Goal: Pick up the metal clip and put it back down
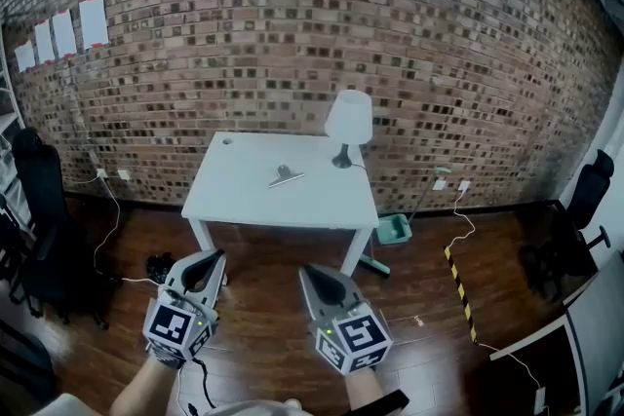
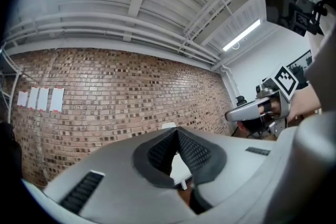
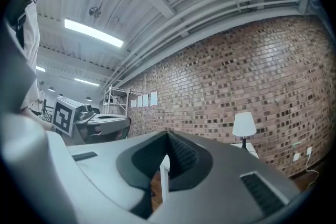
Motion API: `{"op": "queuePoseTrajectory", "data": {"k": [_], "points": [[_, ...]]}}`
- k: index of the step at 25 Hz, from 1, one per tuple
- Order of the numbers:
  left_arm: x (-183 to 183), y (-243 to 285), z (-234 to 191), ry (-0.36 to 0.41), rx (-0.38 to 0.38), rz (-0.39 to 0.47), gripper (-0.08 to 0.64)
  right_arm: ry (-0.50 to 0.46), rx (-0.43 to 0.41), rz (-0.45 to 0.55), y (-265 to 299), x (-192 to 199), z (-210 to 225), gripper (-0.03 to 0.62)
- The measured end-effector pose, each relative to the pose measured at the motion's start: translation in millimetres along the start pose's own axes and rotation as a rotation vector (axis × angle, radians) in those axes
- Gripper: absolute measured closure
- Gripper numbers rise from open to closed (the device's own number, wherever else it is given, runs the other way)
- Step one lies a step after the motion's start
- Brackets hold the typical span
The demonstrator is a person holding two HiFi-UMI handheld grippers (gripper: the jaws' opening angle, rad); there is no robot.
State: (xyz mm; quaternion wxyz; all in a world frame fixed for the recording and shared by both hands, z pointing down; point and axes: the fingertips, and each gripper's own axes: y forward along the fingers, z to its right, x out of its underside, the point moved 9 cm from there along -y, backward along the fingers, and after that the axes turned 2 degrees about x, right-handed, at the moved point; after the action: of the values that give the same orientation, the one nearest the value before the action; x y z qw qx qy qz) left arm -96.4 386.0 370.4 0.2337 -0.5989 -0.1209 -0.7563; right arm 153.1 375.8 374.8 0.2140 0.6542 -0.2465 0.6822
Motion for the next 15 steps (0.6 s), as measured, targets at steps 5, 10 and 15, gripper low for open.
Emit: {"op": "queuePoseTrajectory", "data": {"k": [5,10,15], "points": [[0,-4,-4,0.001,0.005,-0.001,0.545,-0.003,0.001,0.001,3,-1,-7,0.608],[3,-9,-6,-0.001,0.015,-0.006,0.545,-0.001,0.004,-0.002,4,0,-14,0.607],[5,-12,-6,-0.001,0.023,-0.01,0.545,-0.005,0.006,-0.013,5,1,-18,0.607]]}}
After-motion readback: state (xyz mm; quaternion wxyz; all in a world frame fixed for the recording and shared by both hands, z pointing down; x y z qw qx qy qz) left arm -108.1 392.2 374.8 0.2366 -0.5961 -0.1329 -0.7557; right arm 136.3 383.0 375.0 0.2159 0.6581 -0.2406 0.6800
